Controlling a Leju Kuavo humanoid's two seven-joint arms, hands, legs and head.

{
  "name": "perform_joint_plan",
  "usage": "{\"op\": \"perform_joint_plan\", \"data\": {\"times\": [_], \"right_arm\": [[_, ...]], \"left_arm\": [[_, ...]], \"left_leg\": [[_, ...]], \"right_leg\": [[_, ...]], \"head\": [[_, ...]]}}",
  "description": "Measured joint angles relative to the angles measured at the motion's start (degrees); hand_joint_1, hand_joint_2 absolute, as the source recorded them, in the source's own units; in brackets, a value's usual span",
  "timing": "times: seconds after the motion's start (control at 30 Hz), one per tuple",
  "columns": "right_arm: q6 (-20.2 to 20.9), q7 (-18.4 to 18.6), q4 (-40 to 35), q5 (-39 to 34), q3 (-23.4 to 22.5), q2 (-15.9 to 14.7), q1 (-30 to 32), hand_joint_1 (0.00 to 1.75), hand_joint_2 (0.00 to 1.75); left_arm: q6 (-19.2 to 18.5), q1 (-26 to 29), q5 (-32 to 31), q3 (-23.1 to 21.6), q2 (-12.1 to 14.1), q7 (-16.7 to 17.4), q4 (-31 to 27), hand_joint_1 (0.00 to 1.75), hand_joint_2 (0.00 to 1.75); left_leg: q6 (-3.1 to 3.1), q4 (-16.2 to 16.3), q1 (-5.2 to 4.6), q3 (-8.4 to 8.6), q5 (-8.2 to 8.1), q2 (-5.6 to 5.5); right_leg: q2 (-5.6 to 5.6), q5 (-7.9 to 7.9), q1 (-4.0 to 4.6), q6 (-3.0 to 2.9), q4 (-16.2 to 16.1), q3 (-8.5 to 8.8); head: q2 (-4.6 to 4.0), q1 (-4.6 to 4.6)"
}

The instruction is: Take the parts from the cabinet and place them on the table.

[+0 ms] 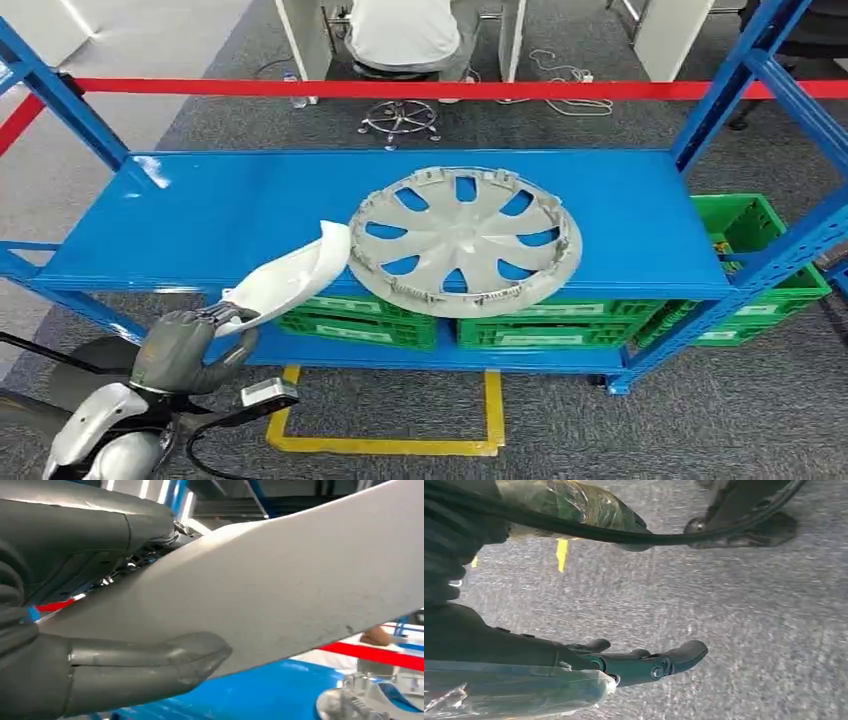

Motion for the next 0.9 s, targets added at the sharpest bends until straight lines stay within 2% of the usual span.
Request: {"op": "perform_joint_plan", "data": {"times": [0.03,0.07,0.1,0.13,0.17,0.2,0.23,0.3,0.33,0.37,0.4,0.43,0.47,0.5,0.53,0.57,0.6,0.63,0.67,0.7,0.73,0.83,0.87,0.9], "right_arm": [[0.0,0.0,0.0,0.0,0.0,0.0,0.0,0.00,1.75],[0.0,0.0,0.0,0.0,0.0,0.0,0.0,0.00,1.75],[0.0,0.0,0.0,0.0,0.0,0.0,0.0,0.00,1.75],[0.1,0.0,0.0,-0.3,0.0,0.0,0.0,0.00,1.75],[0.5,-0.3,0.0,-0.7,-0.2,0.0,-0.1,0.00,1.75],[1.3,-0.7,0.0,-1.4,-0.5,0.1,0.0,0.00,1.75],[2.0,-1.3,0.0,-2.1,-0.8,0.1,0.1,0.00,1.75],[3.2,-2.5,0.0,-3.4,-1.6,0.1,0.2,0.00,1.75],[3.9,-3.1,0.0,-3.8,-1.9,0.1,0.4,0.00,1.75],[4.4,-3.7,0.1,-4.2,-2.3,0.0,0.6,0.00,1.75],[4.7,-4.1,0.1,-4.5,-2.6,-0.2,0.5,0.00,1.75],[5.1,-4.7,0.1,-4.9,-3.0,-0.2,0.5,0.00,1.75],[5.2,-5.4,0.1,-5.3,-3.3,-0.2,0.7,0.00,1.75],[5.0,-6.3,0.1,-5.4,-3.6,-0.2,0.7,0.00,1.75],[4.5,-7.3,0.1,-5.4,-3.9,-0.2,0.7,0.00,1.75],[4.0,-8.1,0.1,-5.4,-4.1,-0.2,0.6,0.00,1.75],[3.6,-8.8,0.1,-5.5,-4.4,-0.2,0.6,0.00,1.75],[3.2,-9.4,0.1,-5.7,-4.6,-0.3,0.6,0.00,1.75],[2.9,-9.7,0.1,-5.8,-4.8,-0.3,0.5,0.00,1.75],[2.9,-10.0,0.1,-5.8,-4.9,-0.4,0.4,0.00,1.75],[2.9,-10.2,0.1,-5.8,-5.1,-0.5,0.3,0.00,1.75],[3.1,-10.4,0.1,-6.2,-5.6,-0.5,0.3,0.00,1.75],[3.1,-10.5,0.1,-6.3,-5.7,-0.5,0.4,0.00,1.75],[3.2,-10.5,0.1,-6.4,-5.7,-0.5,0.4,0.00,1.75]], "left_arm": [[0.0,0.1,0.0,0.0,0.0,0.0,0.0,1.75,1.75],[0.0,0.2,0.0,0.0,0.0,0.0,0.0,1.75,1.75],[0.0,0.2,0.0,0.0,0.0,0.0,0.0,1.75,1.75],[0.3,0.2,0.0,0.0,0.0,-0.2,-0.1,1.75,1.75],[0.7,0.4,0.1,0.0,-0.1,-0.5,-0.4,1.75,1.75],[1.7,0.8,0.0,-0.2,-0.2,-1.1,-1.4,1.75,1.75],[3.2,1.5,-0.3,-0.6,-0.4,-1.5,-2.3,1.75,1.75],[6.1,3.2,-1.6,-1.4,-0.7,-1.8,-3.8,1.75,1.75],[7.6,4.2,-2.5,-2.0,-0.8,-1.8,-4.7,1.75,1.75],[8.9,5.1,-3.2,-2.6,-1.0,-1.8,-5.3,1.75,1.75],[10.1,5.6,-4.0,-3.3,-1.1,-1.8,-5.9,1.75,1.75],[11.3,6.3,-4.9,-3.9,-1.2,-1.6,-6.4,1.75,1.75],[12.3,7.0,-5.5,-4.3,-1.2,-1.1,-6.9,1.75,1.75],[13.1,7.6,-5.9,-4.7,-1.2,-0.8,-7.1,1.75,1.75],[13.8,8.0,-6.1,-5.2,-1.2,-0.4,-7.4,1.75,1.75],[14.2,8.3,-6.3,-5.6,-1.2,0.0,-7.6,1.75,1.75],[14.8,8.6,-6.5,-5.9,-1.2,0.4,-7.9,1.75,1.75],[15.2,9.0,-6.5,-6.1,-1.2,0.7,-8.2,1.75,1.75],[15.6,9.3,-6.5,-6.4,-1.2,1.0,-8.5,1.75,1.75],[16.0,9.6,-6.4,-6.5,-1.2,1.1,-8.8,1.75,1.75],[16.2,9.9,-6.4,-6.6,-1.2,1.1,-9.1,1.75,1.75],[16.5,10.4,-6.2,-6.9,-1.2,1.1,-9.5,1.75,1.75],[16.6,10.5,-6.1,-6.9,-1.2,1.1,-9.5,1.75,1.75],[16.7,10.6,-6.1,-6.9,-1.2,1.1,-9.5,1.75,1.75]], "left_leg": [[0.01,2.0,0.02,-0.02,-0.30,0.00],[0.11,1.5,0.02,1.17,0.92,0.00],[0.35,-1.2,0.00,3.40,2.98,-0.01],[0.77,-6.4,-0.06,6.86,5.18,-0.02],[1.34,-11.7,-0.17,10.46,6.34,-0.05],[1.95,-16.3,-0.45,13.14,4.97,-0.09],[2.03,-17.9,-0.58,13.98,4.79,-0.10],[2.38,-17.6,-0.94,13.42,5.20,-0.11],[2.84,-17.8,-1.02,13.13,5.79,-0.07],[3.43,-18.6,-0.42,12.73,6.91,0.11],[3.86,-18.6,-0.54,11.87,7.49,0.25],[4.26,-18.6,-0.56,11.17,7.99,0.29],[4.30,-18.5,-0.69,10.45,8.57,0.29],[4.38,-18.5,-0.85,9.69,9.16,0.32],[4.38,-18.3,-0.99,8.78,9.77,0.37],[4.33,-18.0,-1.05,8.00,10.22,0.39],[4.22,-17.7,-1.09,7.04,10.65,0.39],[4.08,-17.2,-1.09,6.13,11.00,0.39],[3.85,-16.8,-1.08,5.43,11.28,0.36],[3.60,-16.1,-1.12,5.14,11.45,0.36],[3.37,-15.5,-1.36,4.54,11.60,0.39],[2.41,-15.6,-1.15,4.22,12.99,0.38],[2.10,-15.3,-1.06,4.06,12.84,0.24],[1.56,-14.4,-0.96,3.69,10.49,0.03]], "right_leg": [[-0.05,0.44,0.08,0.00,0.0,-0.61],[-0.07,0.90,0.17,0.03,0.1,-1.21],[-0.08,1.35,0.27,0.12,0.1,-1.79],[-0.04,1.78,0.37,0.26,0.1,-2.27],[0.02,2.18,0.42,0.39,0.1,-2.52],[0.06,2.53,0.50,0.71,0.1,-2.72],[0.06,2.99,0.54,1.15,0.1,-2.83],[0.02,3.86,0.22,1.96,-0.3,-2.80],[0.05,4.45,0.23,2.40,-0.7,-2.75],[0.05,3.94,0.14,2.61,-0.4,-3.16],[-0.02,1.20,0.27,2.66,0.9,-4.11],[0.03,-2.58,0.26,2.77,4.2,-5.16],[0.03,-5.97,0.23,2.88,8.8,-6.15],[0.03,-8.20,0.24,3.04,13.1,-7.08],[0.01,-8.72,0.26,3.13,16.5,-7.49],[0.01,-7.62,0.26,3.14,17.2,-6.87],[0.01,-5.23,0.29,3.13,15.7,-4.89],[0.00,-2.88,0.28,2.98,11.8,-1.74],[0.00,-1.90,0.28,2.82,6.8,1.95],[0.01,-3.52,0.30,2.69,1.6,5.49],[0.08,-4.94,0.53,2.57,-2.3,8.23],[0.07,-4.49,0.81,1.53,-2.0,6.60],[-0.20,-3.83,0.35,0.91,-2.3,6.21],[-0.41,-3.35,0.35,0.47,-2.3,5.71]], "head": [[0.00,-0.02],[0.00,-0.02],[0.00,-0.02],[0.00,-0.02],[0.00,-0.04],[0.00,0.02],[0.00,0.05],[0.00,-0.02],[0.00,0.07],[0.00,-0.02],[0.00,0.11],[0.00,0.42],[0.00,0.57],[0.00,0.48],[0.00,0.57],[0.00,0.50],[0.00,0.57],[0.00,0.52],[0.00,0.57],[0.00,0.52],[0.00,0.51],[0.00,0.50],[0.00,0.65],[0.00,0.46]]}}
